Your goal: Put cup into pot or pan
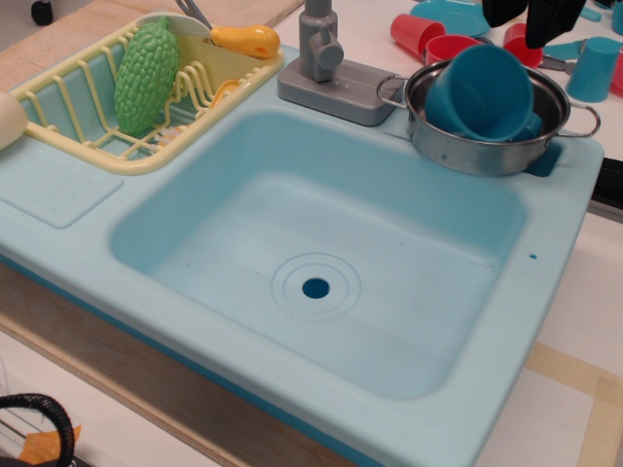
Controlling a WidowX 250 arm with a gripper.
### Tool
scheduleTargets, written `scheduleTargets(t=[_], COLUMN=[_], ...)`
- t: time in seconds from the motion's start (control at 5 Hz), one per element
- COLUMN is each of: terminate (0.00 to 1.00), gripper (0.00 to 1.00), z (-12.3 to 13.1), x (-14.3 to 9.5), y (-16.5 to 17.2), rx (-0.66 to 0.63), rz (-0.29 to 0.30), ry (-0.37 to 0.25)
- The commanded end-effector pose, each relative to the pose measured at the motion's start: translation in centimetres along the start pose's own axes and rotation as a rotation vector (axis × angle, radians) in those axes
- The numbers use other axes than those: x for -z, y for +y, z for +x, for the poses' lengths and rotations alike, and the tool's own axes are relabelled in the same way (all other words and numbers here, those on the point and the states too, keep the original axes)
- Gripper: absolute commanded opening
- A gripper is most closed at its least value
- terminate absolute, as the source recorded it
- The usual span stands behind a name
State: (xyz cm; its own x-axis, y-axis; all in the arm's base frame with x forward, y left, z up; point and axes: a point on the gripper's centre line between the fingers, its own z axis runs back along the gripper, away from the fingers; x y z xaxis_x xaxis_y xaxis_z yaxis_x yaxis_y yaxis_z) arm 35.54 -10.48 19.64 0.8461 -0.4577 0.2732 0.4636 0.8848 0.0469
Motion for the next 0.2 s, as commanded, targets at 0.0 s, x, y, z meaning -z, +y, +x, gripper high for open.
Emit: scheduleTargets(t=[0.0], terminate=[1.0], gripper=[1.0], z=[0.64], x=[-1.46], y=[0.25], rx=[0.001], rz=[0.008], ry=[-0.044])
